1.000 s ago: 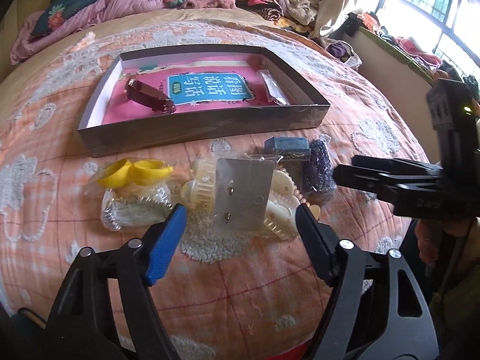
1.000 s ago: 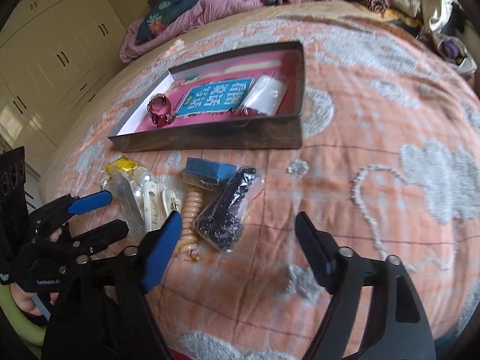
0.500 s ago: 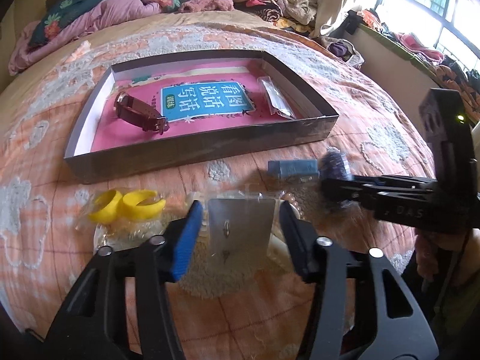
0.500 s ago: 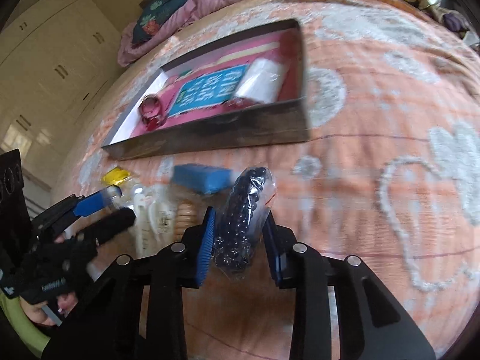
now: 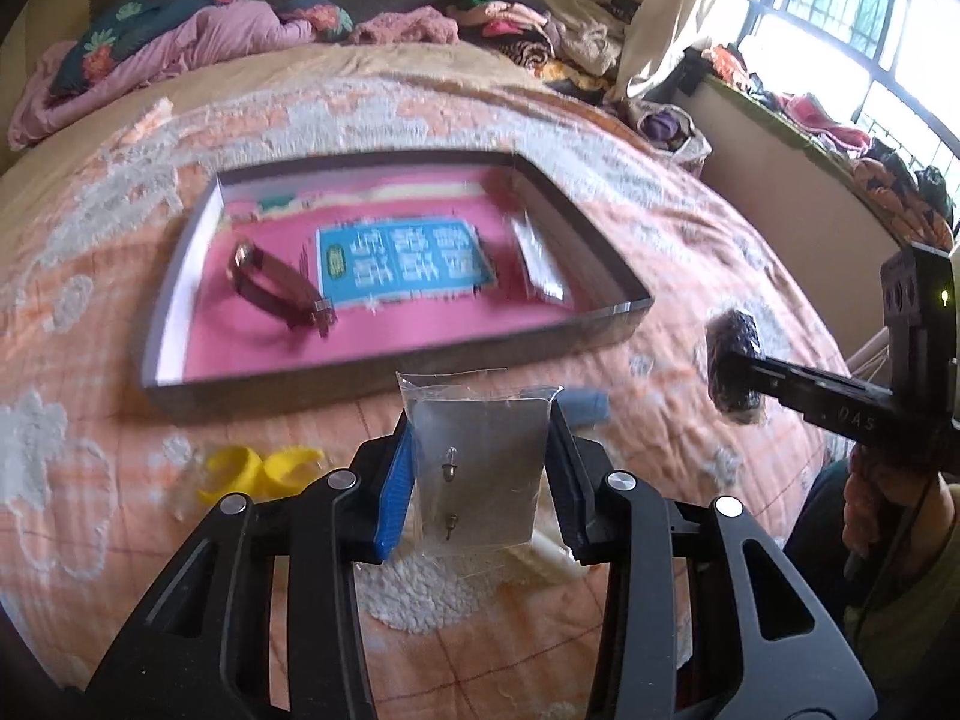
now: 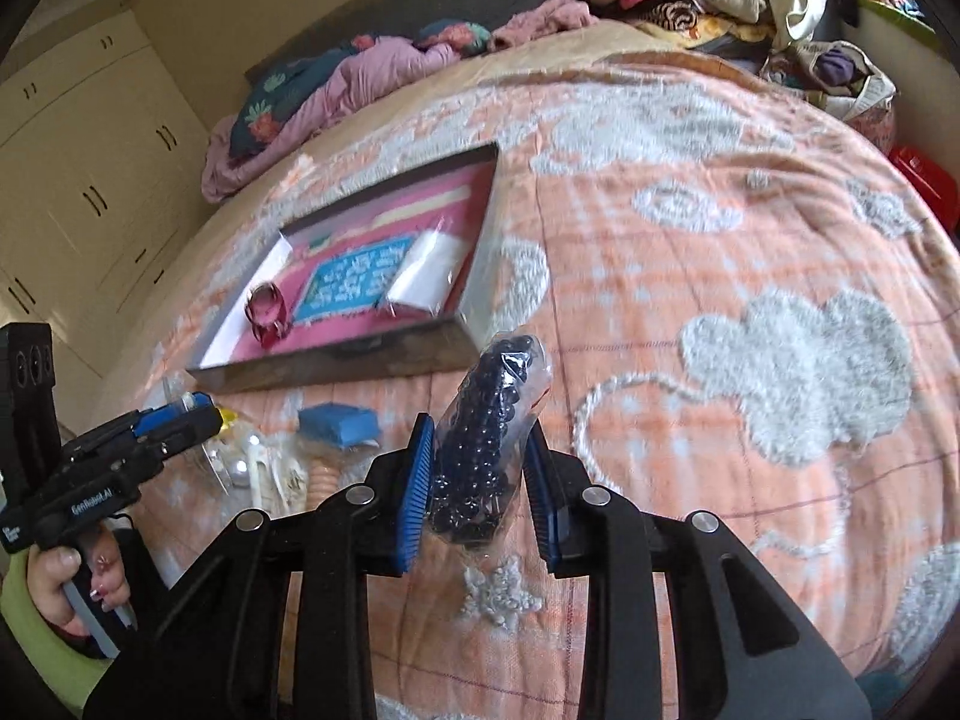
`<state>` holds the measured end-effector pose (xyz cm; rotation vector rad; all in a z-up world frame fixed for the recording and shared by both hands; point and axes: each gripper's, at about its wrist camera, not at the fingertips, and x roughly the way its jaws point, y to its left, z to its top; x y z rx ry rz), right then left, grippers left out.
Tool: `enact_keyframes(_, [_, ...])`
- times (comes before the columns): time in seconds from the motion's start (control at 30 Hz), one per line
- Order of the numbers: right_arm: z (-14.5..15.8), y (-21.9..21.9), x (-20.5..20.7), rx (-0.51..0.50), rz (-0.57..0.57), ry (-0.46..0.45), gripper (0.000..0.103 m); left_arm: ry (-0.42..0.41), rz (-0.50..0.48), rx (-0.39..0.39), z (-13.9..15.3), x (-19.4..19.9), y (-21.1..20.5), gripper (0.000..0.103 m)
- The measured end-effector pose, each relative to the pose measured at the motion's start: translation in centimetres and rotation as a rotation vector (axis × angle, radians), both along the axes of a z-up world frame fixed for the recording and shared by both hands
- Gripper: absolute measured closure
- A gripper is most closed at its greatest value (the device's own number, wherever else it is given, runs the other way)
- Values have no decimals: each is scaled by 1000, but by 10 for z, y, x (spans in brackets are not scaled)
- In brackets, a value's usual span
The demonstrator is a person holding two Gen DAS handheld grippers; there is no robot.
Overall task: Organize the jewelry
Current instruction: 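Grasp the clear earring card with the left tool while the right tool grasps the black bead bag, then carry the earring card and black bead bag into the box and release both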
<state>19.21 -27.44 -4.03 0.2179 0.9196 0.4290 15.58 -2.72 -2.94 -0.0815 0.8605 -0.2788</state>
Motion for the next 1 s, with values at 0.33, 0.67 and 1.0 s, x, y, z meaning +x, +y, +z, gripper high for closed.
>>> enact_keyframes(0.33, [35,0,3,-12,0,-88,75,-72,47,-15,39,26,22,72])
enact_keyframes(0.67, [68,25,16,-39,38,-173,75,-110,82,-20,59,51,37,72])
enact_keyframes(1.0, [85,62,32,-83,97,-236,75,-114,94,-21,64,70,40,72])
